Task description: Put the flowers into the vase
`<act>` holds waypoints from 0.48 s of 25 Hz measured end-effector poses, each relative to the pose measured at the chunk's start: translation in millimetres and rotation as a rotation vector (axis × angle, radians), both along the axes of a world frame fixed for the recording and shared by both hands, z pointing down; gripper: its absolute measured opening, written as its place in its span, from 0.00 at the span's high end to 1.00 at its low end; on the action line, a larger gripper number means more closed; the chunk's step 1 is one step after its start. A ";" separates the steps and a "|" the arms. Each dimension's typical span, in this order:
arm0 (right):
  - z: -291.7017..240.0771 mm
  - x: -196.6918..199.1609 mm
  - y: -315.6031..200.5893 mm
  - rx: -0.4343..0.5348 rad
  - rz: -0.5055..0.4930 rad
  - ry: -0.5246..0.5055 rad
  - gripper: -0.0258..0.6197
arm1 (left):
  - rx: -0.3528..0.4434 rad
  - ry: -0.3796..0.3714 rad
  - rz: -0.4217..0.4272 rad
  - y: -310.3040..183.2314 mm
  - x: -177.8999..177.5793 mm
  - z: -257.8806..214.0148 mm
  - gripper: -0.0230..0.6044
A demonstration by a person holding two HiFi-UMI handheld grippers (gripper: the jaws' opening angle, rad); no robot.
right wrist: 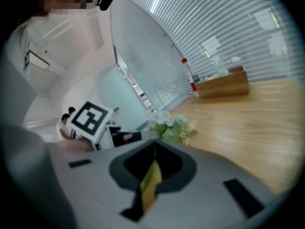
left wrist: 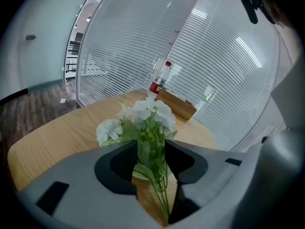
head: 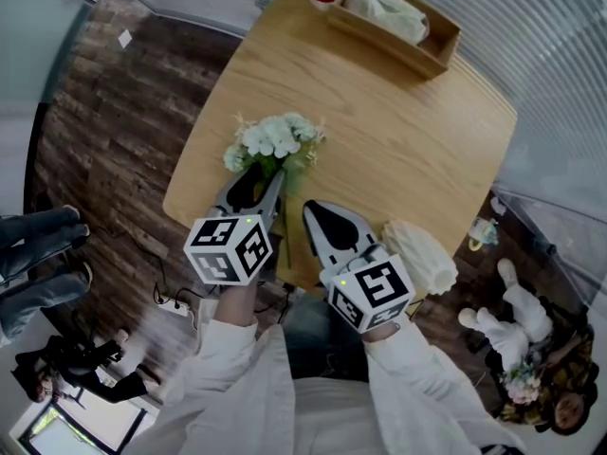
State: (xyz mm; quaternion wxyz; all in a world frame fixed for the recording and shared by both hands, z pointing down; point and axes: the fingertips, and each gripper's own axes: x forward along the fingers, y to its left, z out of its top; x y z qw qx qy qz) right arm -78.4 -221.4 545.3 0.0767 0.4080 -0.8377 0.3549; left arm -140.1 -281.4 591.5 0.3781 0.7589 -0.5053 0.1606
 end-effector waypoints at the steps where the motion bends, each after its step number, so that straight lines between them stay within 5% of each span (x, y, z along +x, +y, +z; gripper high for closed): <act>1: 0.4 0.3 0.2 -0.001 0.001 -0.002 0.94 | -0.003 -0.004 0.003 -0.4 1.0 1.8 0.70; 12: 2.9 10.1 6.6 -0.018 0.029 -0.004 0.94 | 0.028 -0.139 0.037 -4.3 6.5 20.4 0.68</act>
